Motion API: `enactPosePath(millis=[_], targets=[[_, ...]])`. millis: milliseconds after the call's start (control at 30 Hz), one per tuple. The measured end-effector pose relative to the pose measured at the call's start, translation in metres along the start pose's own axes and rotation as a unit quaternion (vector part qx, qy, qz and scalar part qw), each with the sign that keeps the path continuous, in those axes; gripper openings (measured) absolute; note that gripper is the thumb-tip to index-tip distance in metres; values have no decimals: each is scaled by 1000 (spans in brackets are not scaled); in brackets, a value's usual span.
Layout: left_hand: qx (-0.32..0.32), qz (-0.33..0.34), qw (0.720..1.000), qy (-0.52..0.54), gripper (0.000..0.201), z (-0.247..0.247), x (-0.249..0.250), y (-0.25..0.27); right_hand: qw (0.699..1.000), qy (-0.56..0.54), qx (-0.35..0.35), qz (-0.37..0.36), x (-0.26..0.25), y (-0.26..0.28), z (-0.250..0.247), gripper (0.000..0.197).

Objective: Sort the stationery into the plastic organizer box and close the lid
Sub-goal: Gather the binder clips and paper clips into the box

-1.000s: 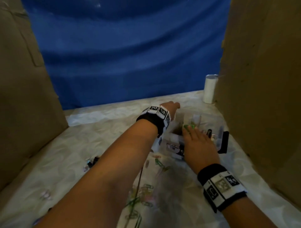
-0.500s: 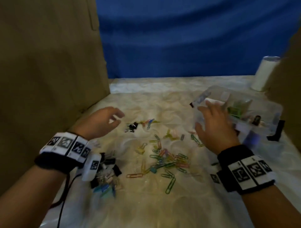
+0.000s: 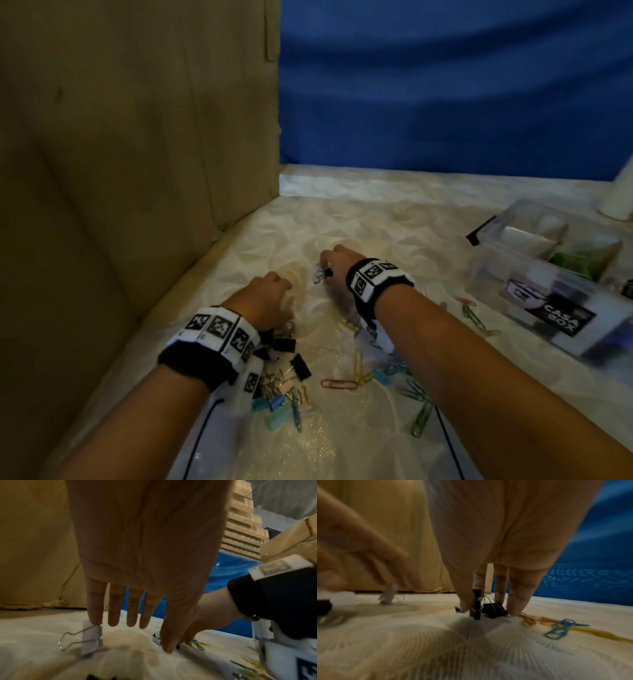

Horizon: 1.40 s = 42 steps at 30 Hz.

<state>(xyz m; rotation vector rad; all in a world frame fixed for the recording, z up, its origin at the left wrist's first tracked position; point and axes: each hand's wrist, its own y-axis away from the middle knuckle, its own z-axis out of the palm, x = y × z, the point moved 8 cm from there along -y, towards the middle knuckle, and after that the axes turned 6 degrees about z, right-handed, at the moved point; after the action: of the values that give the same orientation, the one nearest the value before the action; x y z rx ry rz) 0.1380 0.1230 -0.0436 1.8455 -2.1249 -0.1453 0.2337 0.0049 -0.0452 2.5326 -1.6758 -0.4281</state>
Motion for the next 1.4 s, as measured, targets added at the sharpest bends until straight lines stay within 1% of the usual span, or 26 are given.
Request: enactPosePath(millis=[33,67,200,300,367,400,433,467,500,567,600,633,667,733,867,900,1000,1100,1133,1167,1200,1233,1267,1300,1367,1400], targets=[[7,-3,1000,2,59,-3,1,-8,1000,12,17,3,-1,-3,1,14],[18,-6,1000,5,57,-6,3,-16,999,16,28,9,-1,-5,3,12],[66,0,998,6,46,-20,19,-49,998,-37,19,44,8,-4,9,30],[66,23,998,10,43,-21,31,-69,989,-126,20,79,25,6,5,38],[60,39,997,-3,38,-19,38,-77,965,-236,28,108,42,16,4,36],[56,45,997,-16,34,-18,41,-80,942,-314,25,117,50,21,5,35],[51,50,997,-31,31,-16,44,-82,905,-406,20,123,57,27,7,32],[46,52,997,-45,29,-14,46,-83,857,-499,23,127,64,34,8,29],[42,50,996,-56,28,-12,46,-83,800,-585,28,132,70,41,9,25],[33,38,997,-63,28,-9,43,-83,686,-713,34,143,79,54,11,16],[27,32,997,-63,28,-8,41,-82,639,-755,30,146,81,60,13,15],[21,28,997,-65,28,-8,40,-81,604,-783,24,147,83,65,15,16],[13,25,997,-67,28,-6,40,-81,581,-801,18,146,84,69,17,17],[6,27,997,-68,26,-3,40,-81,552,-821,9,146,84,76,21,19],[15,-5,998,-64,29,-2,31,-77,476,-870,-12,129,85,86,26,9],[14,-12,998,-63,29,-2,29,-77,464,-876,-13,129,86,87,27,7],[3,-13,997,-70,24,-1,27,-75,446,-884,-14,140,92,88,33,5],[19,5,998,-67,22,-3,34,-74,428,-892,-12,141,92,88,38,11],[22,11,998,-61,24,-3,39,-74,432,-890,-3,146,93,87,40,11],[26,19,998,-48,26,-5,44,-74,446,-882,11,154,95,87,41,10],[32,30,999,-19,26,-8,50,-76,475,-864,28,161,96,86,41,8],[46,49,998,22,27,-12,57,-78,520,-836,42,169,98,86,39,7],[59,71,994,55,29,-16,66,-80,581,-792,60,177,100,84,36,6],[69,96,990,77,32,-20,75,-80,664,-722,70,181,99,85,28,11],[64,129,986,80,37,-20,89,-83,849,-489,57,190,95,84,15,29],[59,137,987,66,38,-17,95,-86,915,-360,38,178,88,81,10,36]])
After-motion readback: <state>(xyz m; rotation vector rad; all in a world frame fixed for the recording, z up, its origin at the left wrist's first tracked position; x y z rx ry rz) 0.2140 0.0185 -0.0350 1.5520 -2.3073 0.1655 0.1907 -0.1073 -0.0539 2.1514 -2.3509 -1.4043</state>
